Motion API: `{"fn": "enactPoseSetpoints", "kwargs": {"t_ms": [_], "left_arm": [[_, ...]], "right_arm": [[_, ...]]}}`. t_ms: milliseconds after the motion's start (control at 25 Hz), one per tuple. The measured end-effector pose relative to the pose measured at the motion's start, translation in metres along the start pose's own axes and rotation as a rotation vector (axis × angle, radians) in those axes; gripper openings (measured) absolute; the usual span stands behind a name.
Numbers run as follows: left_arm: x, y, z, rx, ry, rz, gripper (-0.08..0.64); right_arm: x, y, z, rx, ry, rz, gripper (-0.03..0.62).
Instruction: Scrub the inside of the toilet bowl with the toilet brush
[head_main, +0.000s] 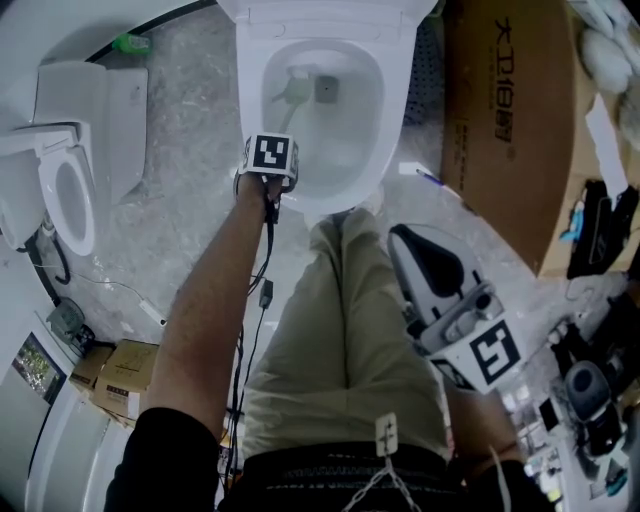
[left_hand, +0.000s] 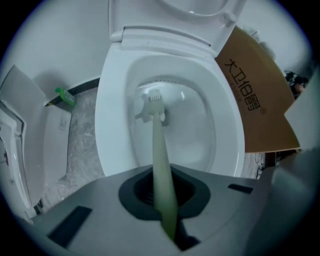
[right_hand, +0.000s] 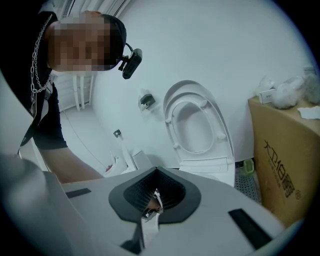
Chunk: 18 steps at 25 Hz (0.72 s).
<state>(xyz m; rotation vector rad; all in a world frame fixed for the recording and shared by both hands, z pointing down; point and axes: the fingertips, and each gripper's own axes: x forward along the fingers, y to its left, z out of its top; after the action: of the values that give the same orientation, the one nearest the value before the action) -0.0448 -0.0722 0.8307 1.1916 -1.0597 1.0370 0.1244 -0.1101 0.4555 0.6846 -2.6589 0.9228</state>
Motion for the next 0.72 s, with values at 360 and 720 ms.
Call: {"fn": "enactPoseSetpoints", "kwargs": {"t_ms": [360,720], "left_arm": [[-0.092,-0.032,-0.008,0.052,-0.446,-0.099,0.002],[-0.258,-0.071,-0.033,0.108,-0.857,-0.059,0.002]], "right_arm": [[-0.016,-0.007,0.007,-0.094,-0.028,-0.059,0.005],[-0.015,0.005,0.010,-0.185,-0.040,-0.113,0.005]]}}
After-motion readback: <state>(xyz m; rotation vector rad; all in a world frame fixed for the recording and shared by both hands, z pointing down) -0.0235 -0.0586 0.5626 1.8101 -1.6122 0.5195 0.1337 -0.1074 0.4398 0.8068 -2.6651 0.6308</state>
